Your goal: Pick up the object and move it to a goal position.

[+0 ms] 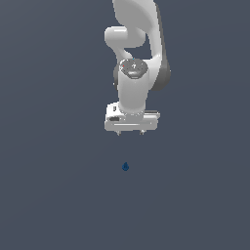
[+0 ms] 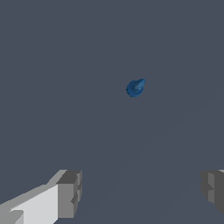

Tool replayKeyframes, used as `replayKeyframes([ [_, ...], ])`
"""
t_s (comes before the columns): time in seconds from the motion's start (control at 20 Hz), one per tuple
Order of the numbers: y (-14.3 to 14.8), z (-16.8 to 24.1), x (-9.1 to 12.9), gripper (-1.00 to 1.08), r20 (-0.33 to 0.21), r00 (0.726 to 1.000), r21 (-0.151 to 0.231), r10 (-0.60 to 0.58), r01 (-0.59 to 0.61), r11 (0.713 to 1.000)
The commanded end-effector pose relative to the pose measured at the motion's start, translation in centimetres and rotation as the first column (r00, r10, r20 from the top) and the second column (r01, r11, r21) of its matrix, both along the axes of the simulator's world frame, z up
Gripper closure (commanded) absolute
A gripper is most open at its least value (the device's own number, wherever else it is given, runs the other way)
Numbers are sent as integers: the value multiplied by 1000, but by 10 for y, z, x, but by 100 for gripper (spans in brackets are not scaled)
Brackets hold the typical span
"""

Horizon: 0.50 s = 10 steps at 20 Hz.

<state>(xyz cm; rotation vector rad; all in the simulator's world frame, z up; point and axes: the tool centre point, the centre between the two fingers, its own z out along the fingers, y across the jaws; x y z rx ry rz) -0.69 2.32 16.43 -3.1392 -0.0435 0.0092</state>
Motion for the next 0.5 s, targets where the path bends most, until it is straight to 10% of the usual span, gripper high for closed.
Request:
replayKeyframes([
  [0.0, 0, 0, 0, -92, 0, 1000, 0, 0, 0, 1000],
  [0.45, 4, 3, -2, -92, -12, 1000, -1, -22, 22, 1000],
])
